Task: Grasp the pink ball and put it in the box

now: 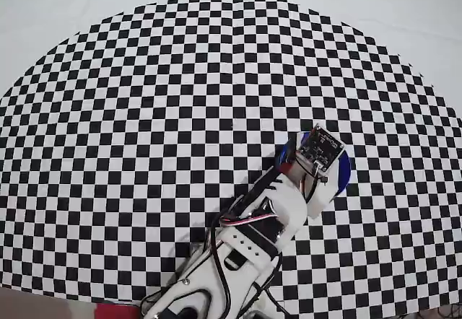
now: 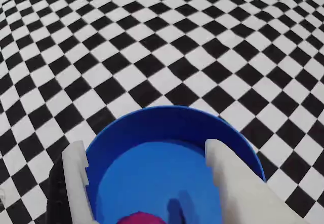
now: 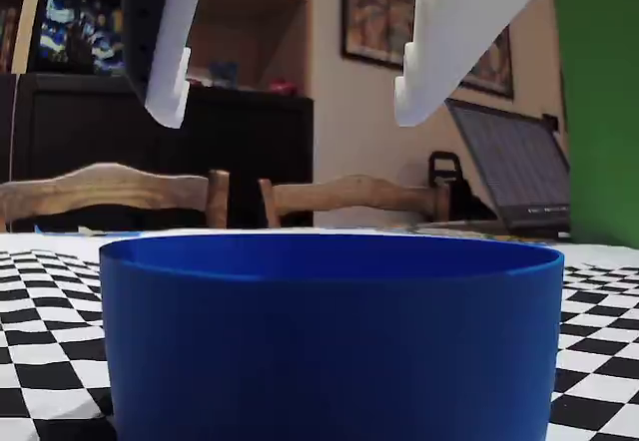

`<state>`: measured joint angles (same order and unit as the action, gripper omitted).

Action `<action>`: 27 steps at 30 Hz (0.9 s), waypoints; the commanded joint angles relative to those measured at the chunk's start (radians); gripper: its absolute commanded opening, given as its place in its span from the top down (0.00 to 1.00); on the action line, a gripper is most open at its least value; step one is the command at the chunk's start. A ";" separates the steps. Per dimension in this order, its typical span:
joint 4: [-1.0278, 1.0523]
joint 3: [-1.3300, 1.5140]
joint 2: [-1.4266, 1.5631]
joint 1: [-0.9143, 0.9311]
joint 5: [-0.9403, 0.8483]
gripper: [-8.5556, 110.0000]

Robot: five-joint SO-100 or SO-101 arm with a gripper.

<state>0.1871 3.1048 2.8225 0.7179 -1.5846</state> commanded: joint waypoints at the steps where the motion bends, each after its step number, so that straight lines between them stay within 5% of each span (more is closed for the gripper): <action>1: -0.029 0.000 0.026 -0.017 0.058 0.70; 14: -0.219 -0.002 0.129 -0.238 0.658 0.72; 27: -0.127 0.006 0.302 -0.503 1.210 0.71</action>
<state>0.0276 3.1048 3.0833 0.2669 -0.4510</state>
